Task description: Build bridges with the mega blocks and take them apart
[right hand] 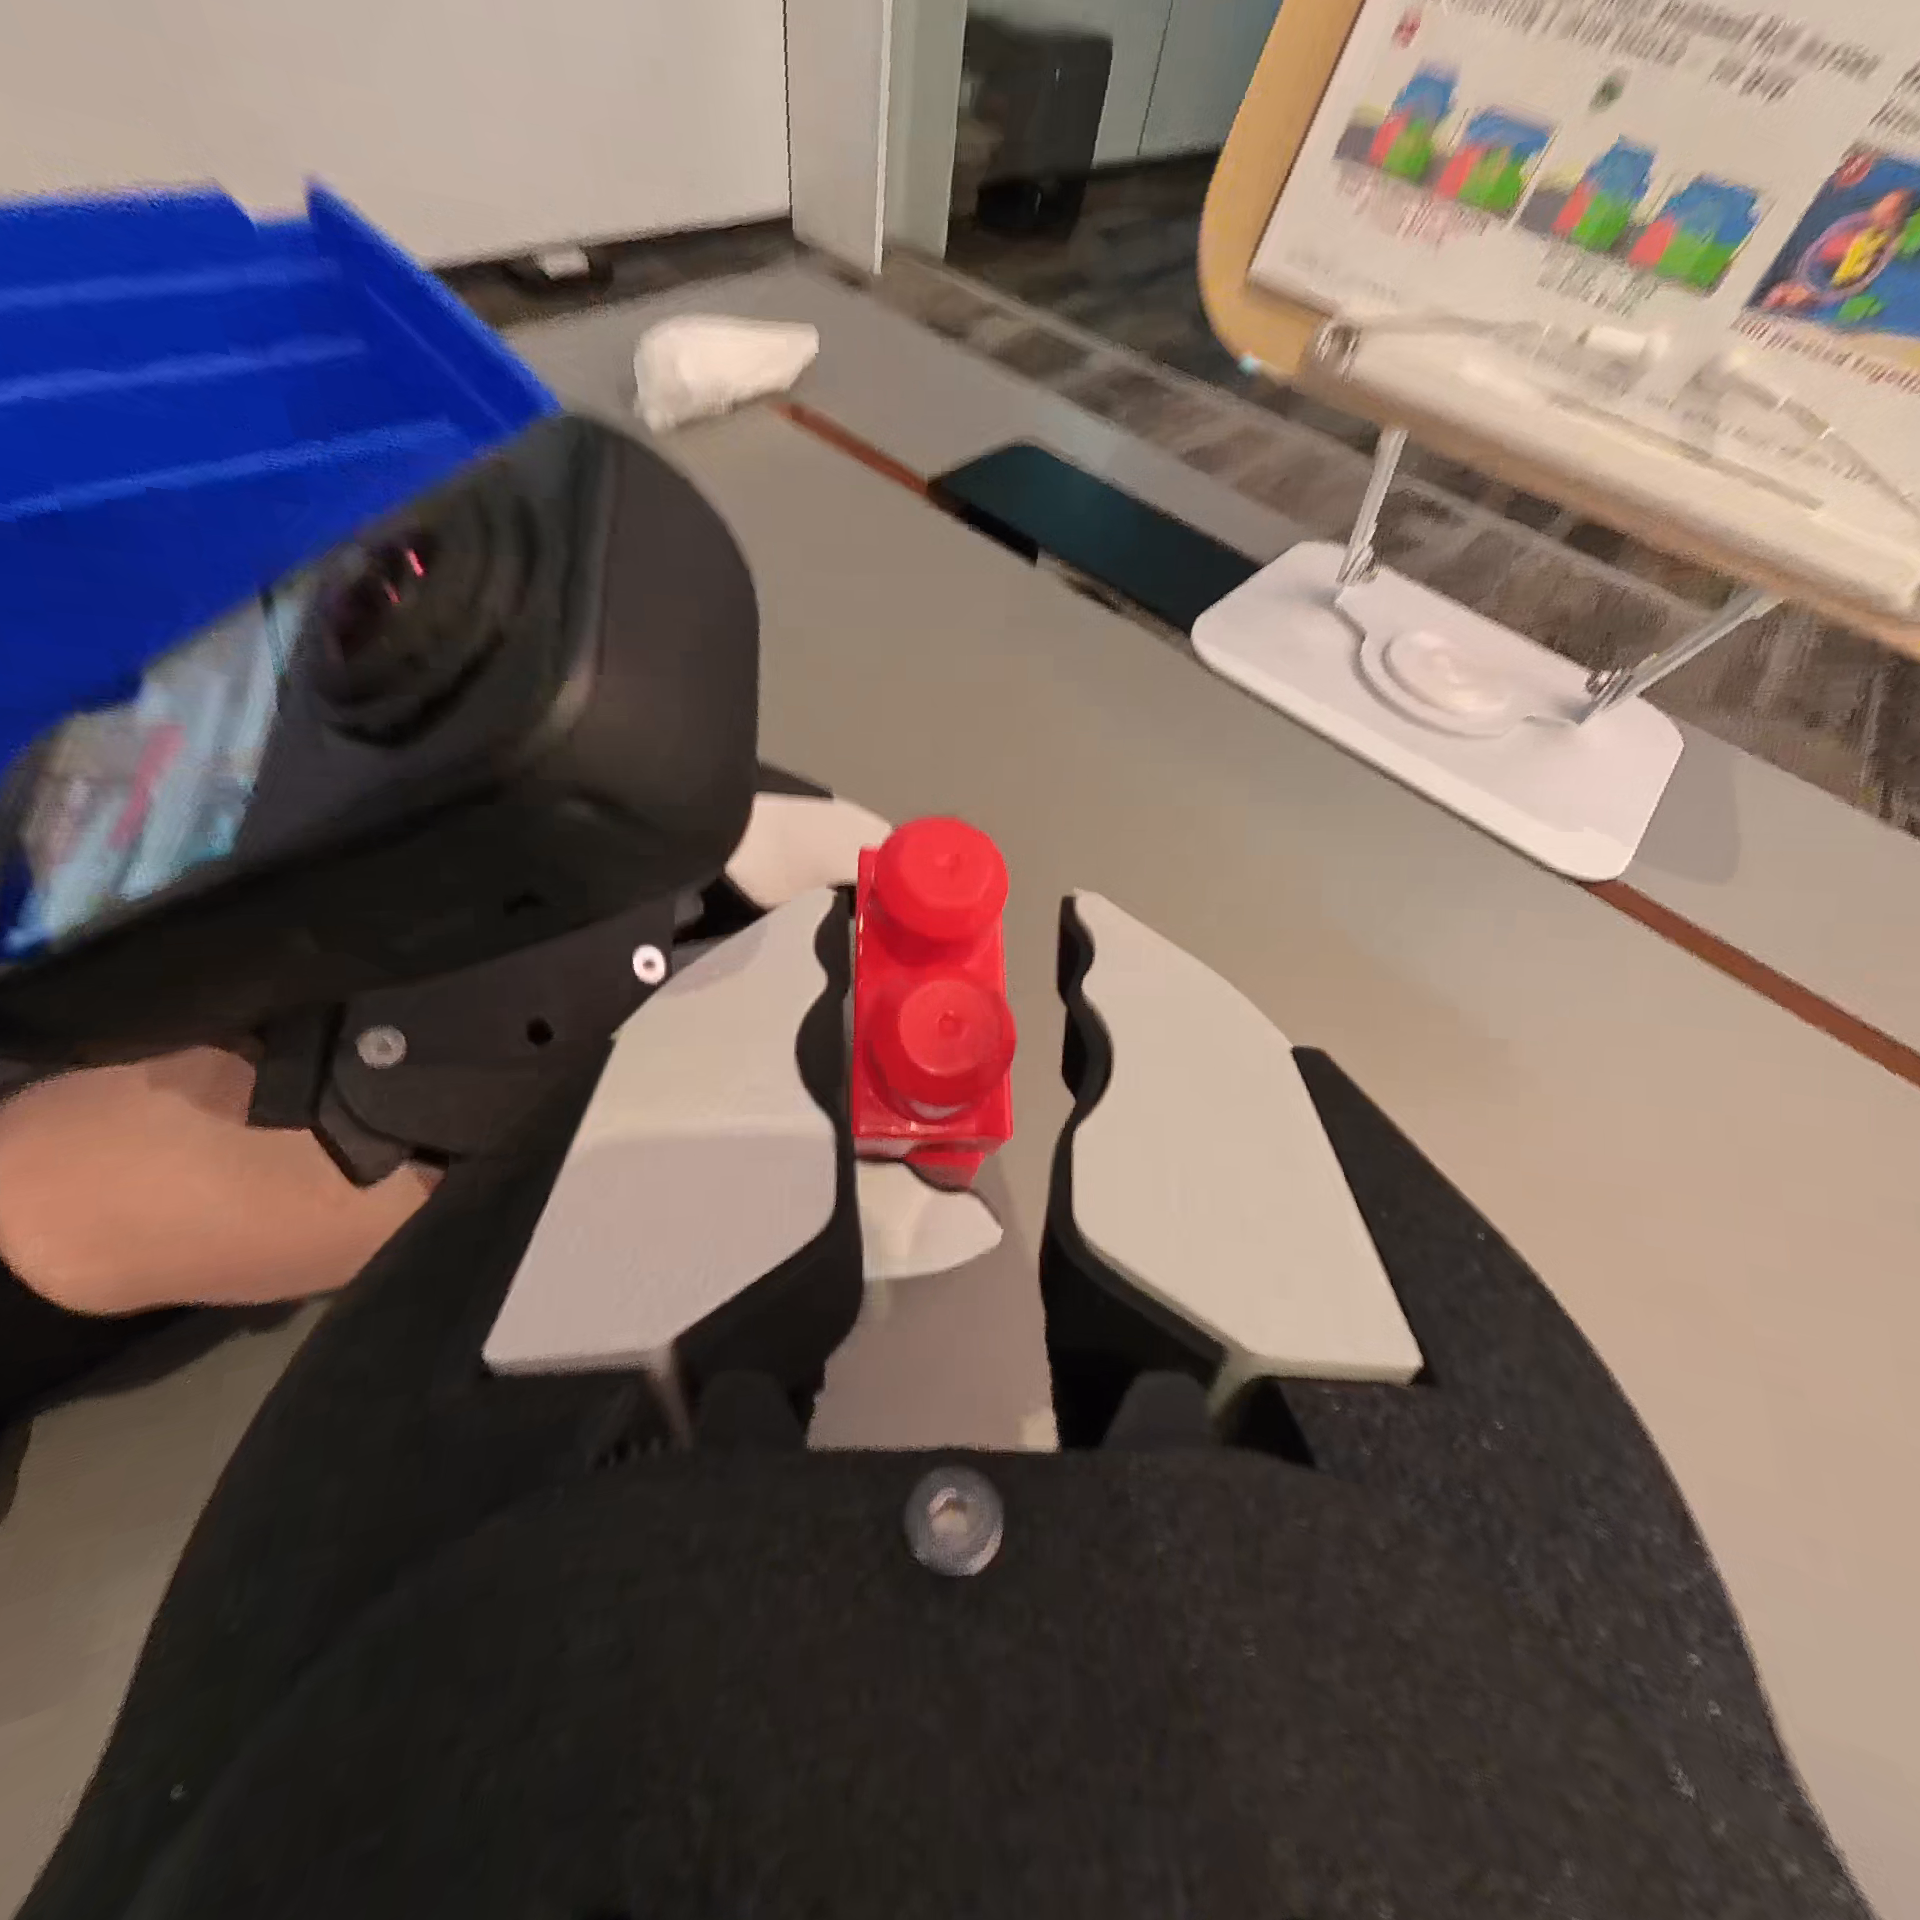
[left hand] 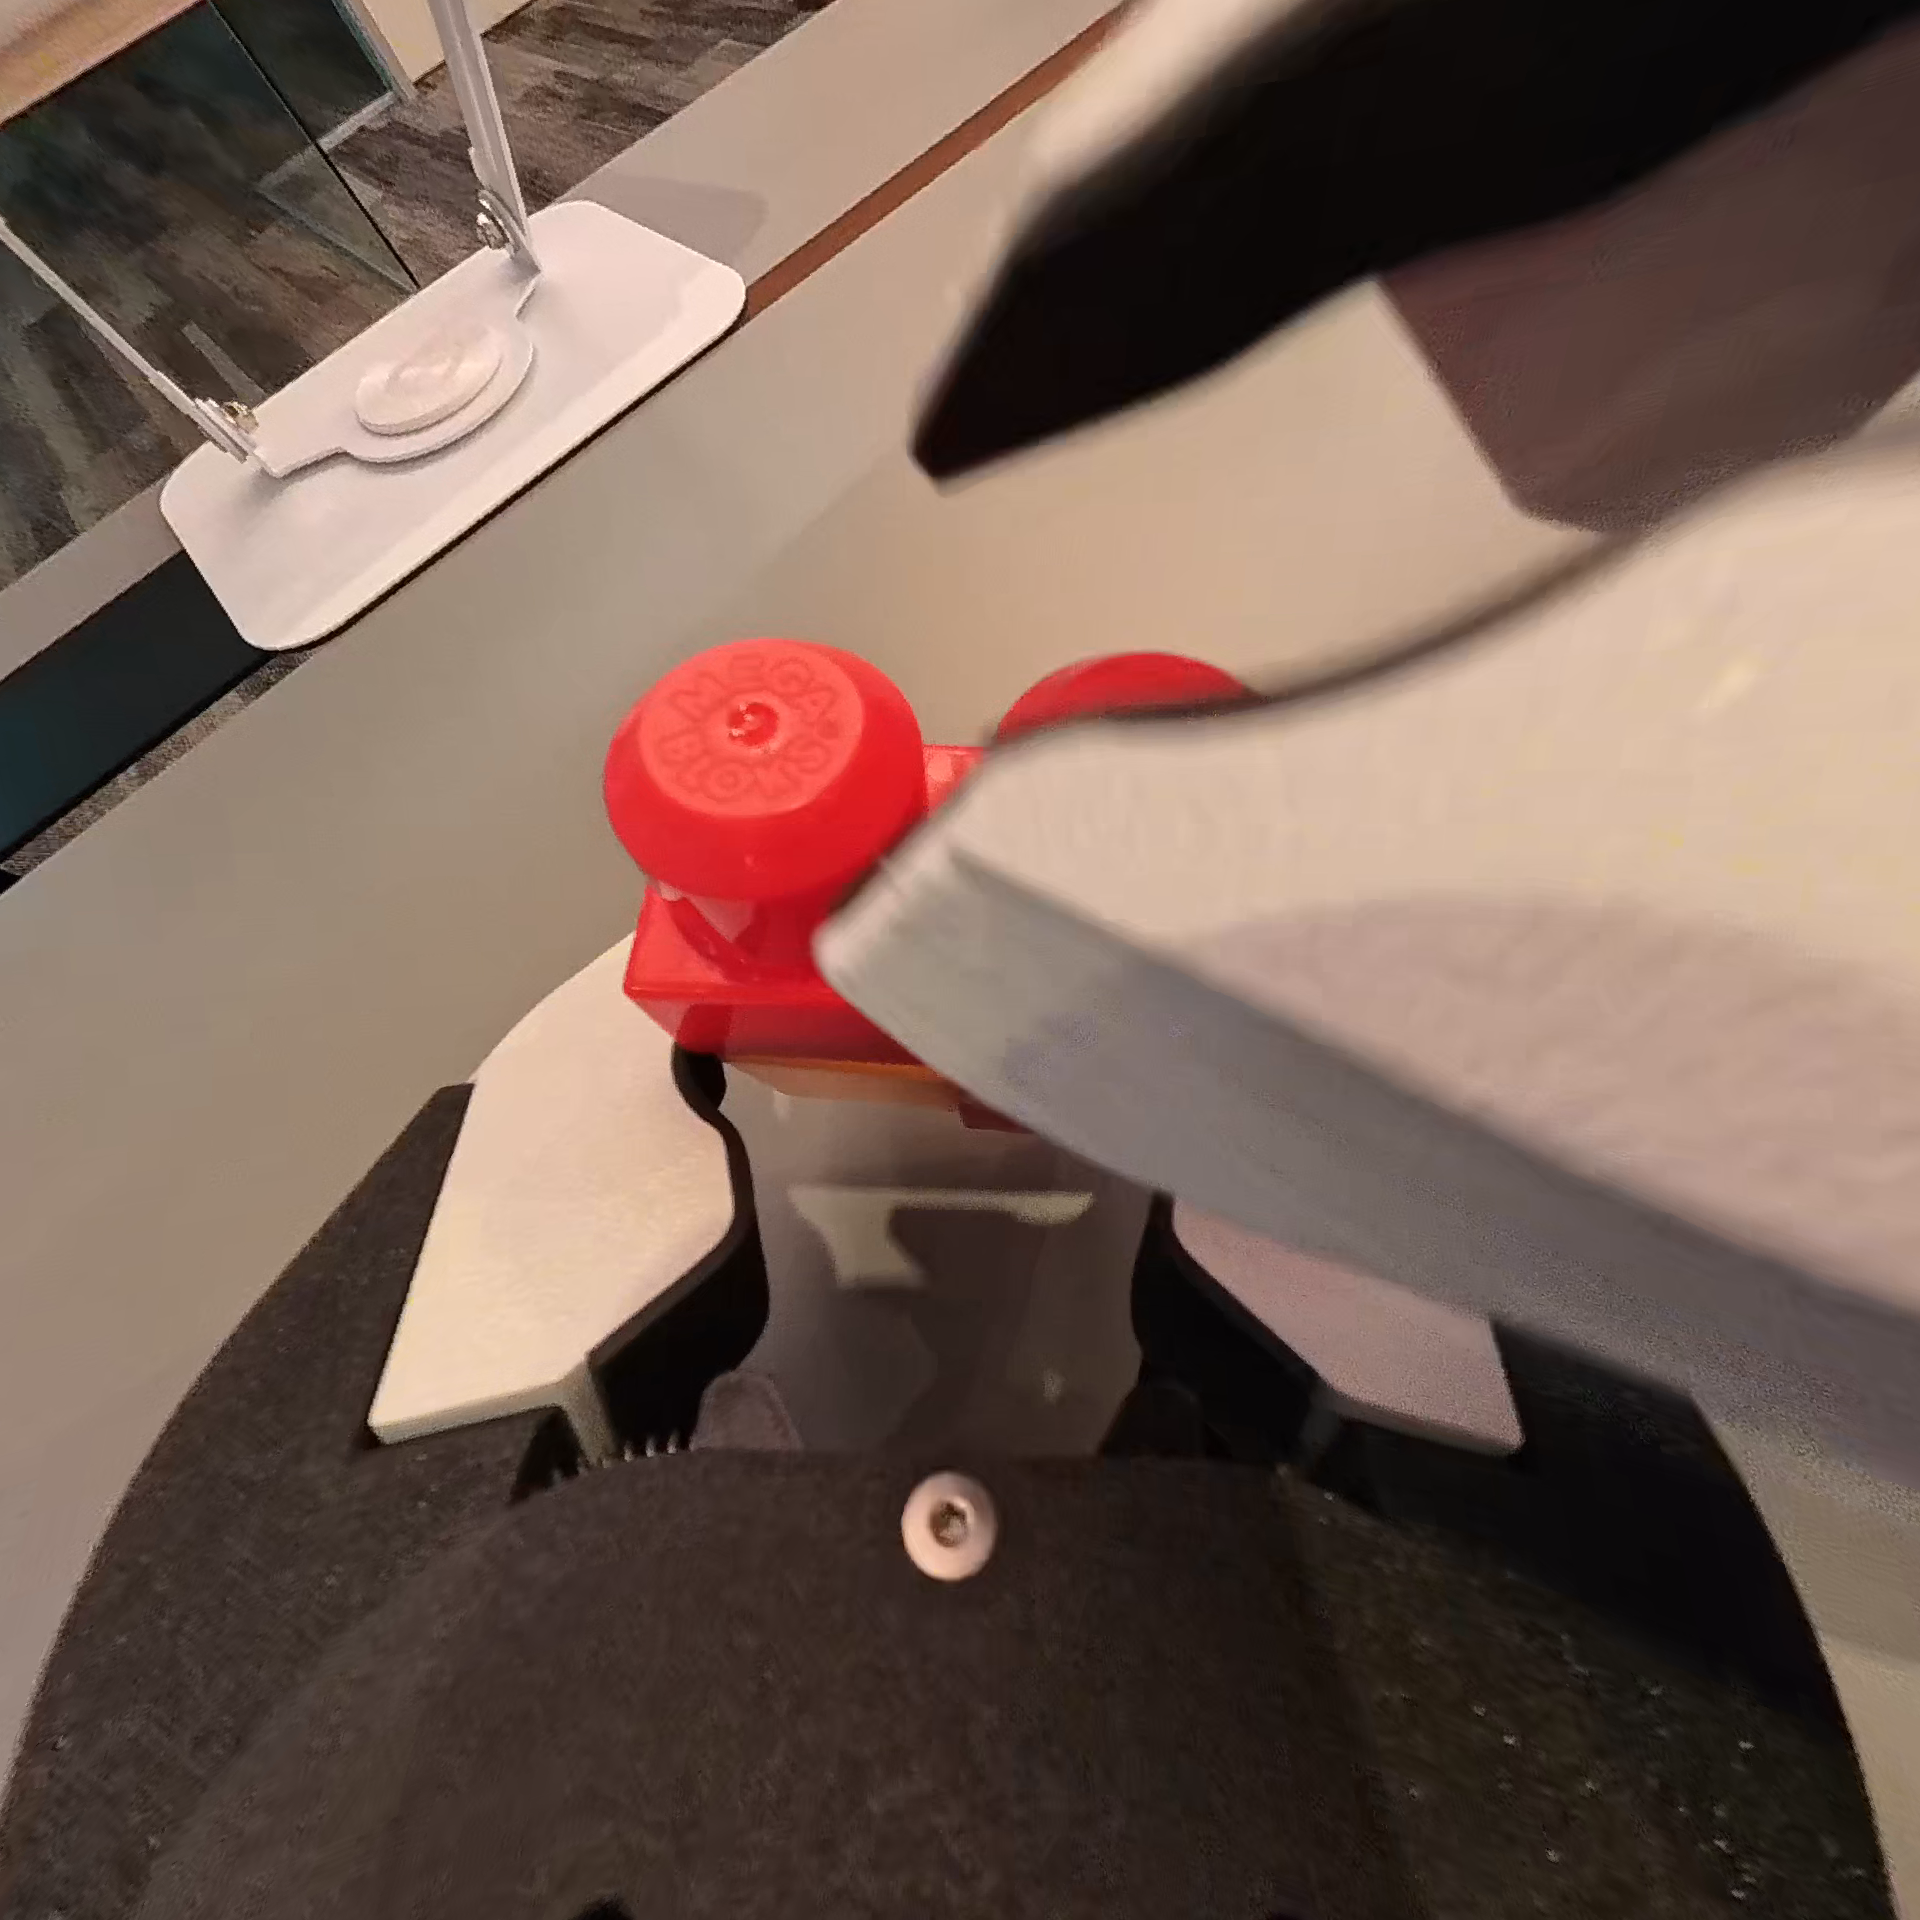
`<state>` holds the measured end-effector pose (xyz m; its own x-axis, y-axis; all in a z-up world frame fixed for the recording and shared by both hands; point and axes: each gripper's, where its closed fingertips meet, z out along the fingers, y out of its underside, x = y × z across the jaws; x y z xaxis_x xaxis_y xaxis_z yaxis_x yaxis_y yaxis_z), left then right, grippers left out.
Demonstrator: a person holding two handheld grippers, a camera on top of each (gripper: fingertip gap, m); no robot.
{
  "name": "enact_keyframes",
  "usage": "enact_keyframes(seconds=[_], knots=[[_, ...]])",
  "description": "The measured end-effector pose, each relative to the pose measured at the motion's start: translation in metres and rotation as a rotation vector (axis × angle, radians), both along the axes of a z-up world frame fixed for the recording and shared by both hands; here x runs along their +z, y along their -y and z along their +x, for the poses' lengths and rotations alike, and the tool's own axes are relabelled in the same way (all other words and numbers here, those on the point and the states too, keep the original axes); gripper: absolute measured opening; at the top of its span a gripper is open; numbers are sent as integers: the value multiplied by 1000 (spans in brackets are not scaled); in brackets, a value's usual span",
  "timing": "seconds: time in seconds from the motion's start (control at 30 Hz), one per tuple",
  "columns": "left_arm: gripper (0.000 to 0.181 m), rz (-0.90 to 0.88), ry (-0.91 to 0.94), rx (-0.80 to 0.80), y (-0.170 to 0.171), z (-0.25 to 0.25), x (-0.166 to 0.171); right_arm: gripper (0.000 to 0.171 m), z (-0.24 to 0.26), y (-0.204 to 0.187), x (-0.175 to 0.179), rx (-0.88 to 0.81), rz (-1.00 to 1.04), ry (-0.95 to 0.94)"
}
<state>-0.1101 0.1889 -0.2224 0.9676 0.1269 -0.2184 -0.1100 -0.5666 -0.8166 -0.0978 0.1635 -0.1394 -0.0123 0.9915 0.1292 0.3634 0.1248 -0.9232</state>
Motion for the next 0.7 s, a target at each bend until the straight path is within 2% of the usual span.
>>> enact_keyframes(seconds=[0.03, 0.2, 0.3, 0.7], knots=[[88, 0, 1, -1, 0, 0, 0, 37, -1, -1, 7, 0, -7, -33], [88, 21, 13, -7, 0, 1, 5, 38, -14, 0, -4, 26, -42, 59], [88, 27, -2, -5, 0, 1, 7, 27, -17, 1, -5, 37, -45, 63], [88, 67, 11, -9, -2, 2, 13, 27, -18, 0, -2, 22, -39, 82]])
